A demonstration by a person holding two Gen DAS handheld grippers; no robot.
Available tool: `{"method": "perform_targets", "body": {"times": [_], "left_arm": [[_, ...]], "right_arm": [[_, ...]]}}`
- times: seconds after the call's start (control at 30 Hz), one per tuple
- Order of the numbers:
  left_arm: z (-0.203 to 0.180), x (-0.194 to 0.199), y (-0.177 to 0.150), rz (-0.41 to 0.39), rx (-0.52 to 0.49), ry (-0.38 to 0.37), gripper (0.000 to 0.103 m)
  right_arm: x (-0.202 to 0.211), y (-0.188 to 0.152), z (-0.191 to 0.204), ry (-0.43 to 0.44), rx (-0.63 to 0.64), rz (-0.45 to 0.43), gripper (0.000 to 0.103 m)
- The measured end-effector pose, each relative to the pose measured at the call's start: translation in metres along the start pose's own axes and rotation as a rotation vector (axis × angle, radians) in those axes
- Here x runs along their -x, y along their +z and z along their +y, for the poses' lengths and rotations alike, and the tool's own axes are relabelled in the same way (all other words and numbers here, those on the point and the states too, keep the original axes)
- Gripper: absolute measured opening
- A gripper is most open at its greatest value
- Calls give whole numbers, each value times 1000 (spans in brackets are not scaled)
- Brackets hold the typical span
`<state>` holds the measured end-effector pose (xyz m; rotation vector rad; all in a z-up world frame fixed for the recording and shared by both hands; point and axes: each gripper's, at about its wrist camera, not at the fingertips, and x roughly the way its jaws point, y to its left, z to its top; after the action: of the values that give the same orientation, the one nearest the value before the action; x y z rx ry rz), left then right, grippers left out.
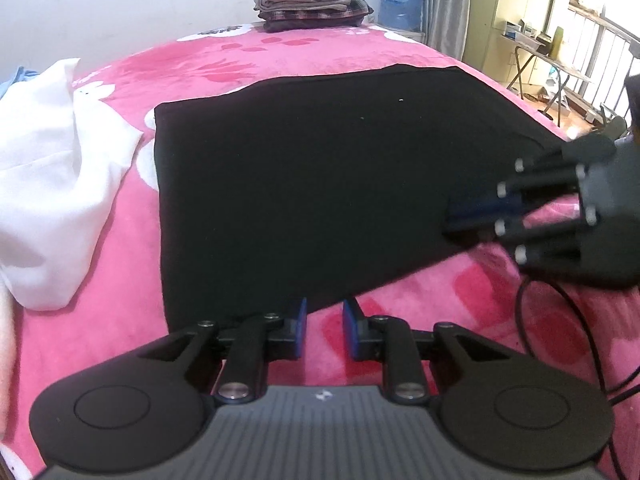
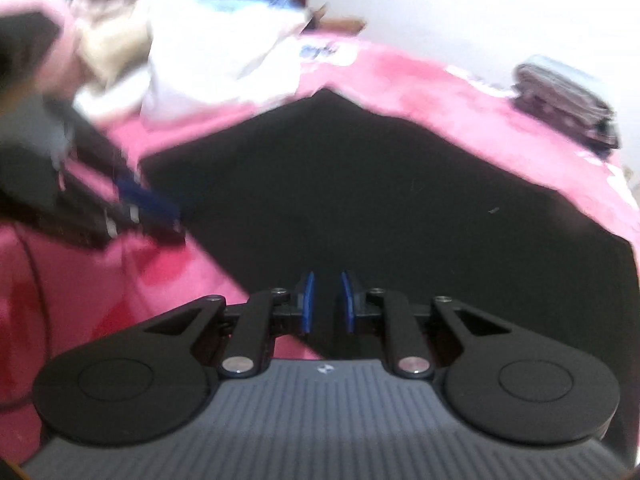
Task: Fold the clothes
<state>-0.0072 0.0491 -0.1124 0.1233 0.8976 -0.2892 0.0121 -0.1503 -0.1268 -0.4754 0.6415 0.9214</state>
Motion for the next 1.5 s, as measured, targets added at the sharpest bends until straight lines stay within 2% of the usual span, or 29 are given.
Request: {"method": "perform_targets", "body": {"times": [0.17,0.37,0.5,0.57,0.63,0.77,0.83,0.93,1.03,1.17,1.33,1.5], "left_arm": [[9,5,-5,6,37,-3,23],[13,12,-7,-8,41,4,23],[18,19,-8,-27,45,23,23],[23,23,-8,-36,56,28,23],[27,24,-8,-33,61,29,23],[34,21,-10,-12,75,47,23],[39,20,-12,-3,84,62,23],[48,25,-13,-5,130,60,23],[58,29,-15,-15,174,43,28],[68,32,-15,-31,178,50,32],[61,30,-14,-56,35,79,32],[42,23,-19,-52,-152,111,29]], "right_arm": [[7,-2,26,25,137,31,5],[0,17,19,-10,125,-22,4],[-8,6,25,34,144,28,4],[-1,12,24,84,124,32,4],[2,22,22,107,100,10,4],[-13,46,20,100,107,-77,4],[-25,50,24,131,106,-77,4],[-40,43,36,176,147,-22,4],[-31,43,41,178,171,-42,5],[-24,46,46,218,197,-79,6],[-25,47,62,248,292,-109,7],[-28,49,76,264,392,-116,16]]}}
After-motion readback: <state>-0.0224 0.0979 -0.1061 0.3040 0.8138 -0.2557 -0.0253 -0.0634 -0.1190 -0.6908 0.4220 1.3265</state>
